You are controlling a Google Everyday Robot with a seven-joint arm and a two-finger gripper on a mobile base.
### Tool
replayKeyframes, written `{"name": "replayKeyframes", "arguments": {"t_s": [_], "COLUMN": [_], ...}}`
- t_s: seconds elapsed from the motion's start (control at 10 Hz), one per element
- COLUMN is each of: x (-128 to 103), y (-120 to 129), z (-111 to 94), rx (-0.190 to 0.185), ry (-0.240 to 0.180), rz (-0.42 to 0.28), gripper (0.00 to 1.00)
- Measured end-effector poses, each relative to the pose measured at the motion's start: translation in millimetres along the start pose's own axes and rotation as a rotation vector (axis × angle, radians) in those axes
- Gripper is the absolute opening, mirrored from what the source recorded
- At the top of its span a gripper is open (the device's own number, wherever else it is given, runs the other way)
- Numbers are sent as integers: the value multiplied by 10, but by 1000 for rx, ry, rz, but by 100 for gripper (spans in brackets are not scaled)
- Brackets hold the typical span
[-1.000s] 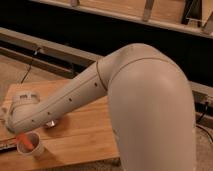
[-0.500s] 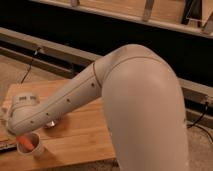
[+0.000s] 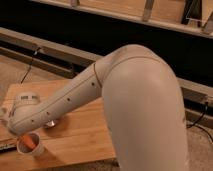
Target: Place the pepper in the ceramic cup
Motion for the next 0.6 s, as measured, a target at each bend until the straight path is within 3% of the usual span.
{"name": "replayKeyframes", "arguments": {"t_s": [0.6], "x": [57], "y": [11], "z": [22], "rx": [-16], "ry": [29], "rz": [-15], "gripper": [80]}}
